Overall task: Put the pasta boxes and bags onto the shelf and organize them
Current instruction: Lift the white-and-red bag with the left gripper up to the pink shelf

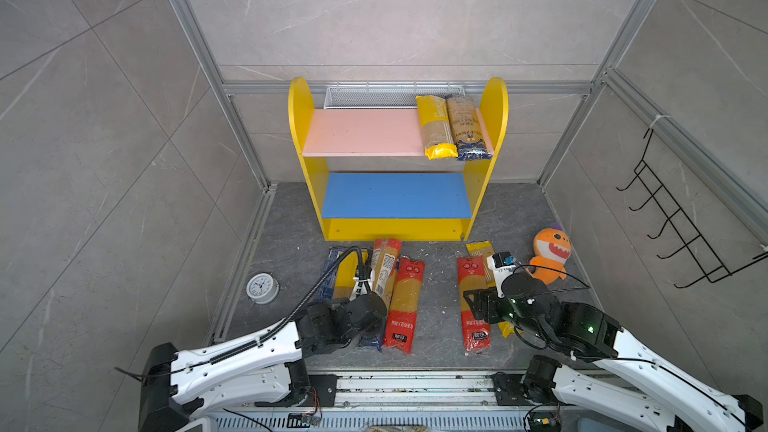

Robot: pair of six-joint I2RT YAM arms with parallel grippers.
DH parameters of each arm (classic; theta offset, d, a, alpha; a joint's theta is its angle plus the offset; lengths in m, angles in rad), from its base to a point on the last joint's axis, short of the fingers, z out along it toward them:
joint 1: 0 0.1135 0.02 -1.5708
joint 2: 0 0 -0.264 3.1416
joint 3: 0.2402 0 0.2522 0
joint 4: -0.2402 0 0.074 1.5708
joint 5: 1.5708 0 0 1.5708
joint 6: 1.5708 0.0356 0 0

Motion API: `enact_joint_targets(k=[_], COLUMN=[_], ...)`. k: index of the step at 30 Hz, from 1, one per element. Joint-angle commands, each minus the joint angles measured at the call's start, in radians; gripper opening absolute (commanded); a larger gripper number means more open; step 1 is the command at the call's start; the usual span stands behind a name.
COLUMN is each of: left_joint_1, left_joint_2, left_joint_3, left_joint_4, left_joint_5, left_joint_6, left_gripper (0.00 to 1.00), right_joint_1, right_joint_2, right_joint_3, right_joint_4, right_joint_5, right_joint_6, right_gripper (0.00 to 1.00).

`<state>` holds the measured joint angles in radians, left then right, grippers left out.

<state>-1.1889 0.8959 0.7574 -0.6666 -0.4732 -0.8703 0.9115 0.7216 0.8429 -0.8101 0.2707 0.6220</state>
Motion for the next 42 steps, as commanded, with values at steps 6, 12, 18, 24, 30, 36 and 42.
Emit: enact_joint_targets(k=[6,12,18,24,30,36,42], left_joint_1=[0.002,0.002,0.002,0.002,0.001,0.010,0.345], left_joint_2=[-0.203,-0.261,-0.202,-0.101,0.067,0.262,0.555], left_joint_3=[0.135,0.274,0.486,0.700,0.934,1.136,1.547], left_joint_4=[-0.092,-0.167,-0.217,-0.229,-0.251,-0.175,-0.295], left_joint_5=[-0.117,-0.141,-0.126,-0.120,-0.226,-0.292,0.099], left_joint_6=[0.094,0.168,0.264,0.354,0.459,0.609,0.566], left_gripper=[0.00,0.00,0.00,0.00,0.00,0.00,0.00], right_joint_1=[0.006,0.006,0.006,0.006,0.006,0.007,0.006], right_joint_2=[0.006,0.016,0.027,0.034,0.052,0.080,0.141], right_joint_3=[0.038,0.086,0.132,0.176,0.222,0.284,0.361], right_joint_4=[0.014,0.008,0.006,0.003,-0.004,-0.014,-0.010], right_joint_5=[-0.013,-0.010,-0.007,-0.005,-0.005,0.006,0.038], right_joint_6=[0.002,-0.010,-0.021,-0.040,-0.072,-0.104,-0.142], right_gripper=[0.78,0.78,0.78,0.77,0.77,0.77,0.77])
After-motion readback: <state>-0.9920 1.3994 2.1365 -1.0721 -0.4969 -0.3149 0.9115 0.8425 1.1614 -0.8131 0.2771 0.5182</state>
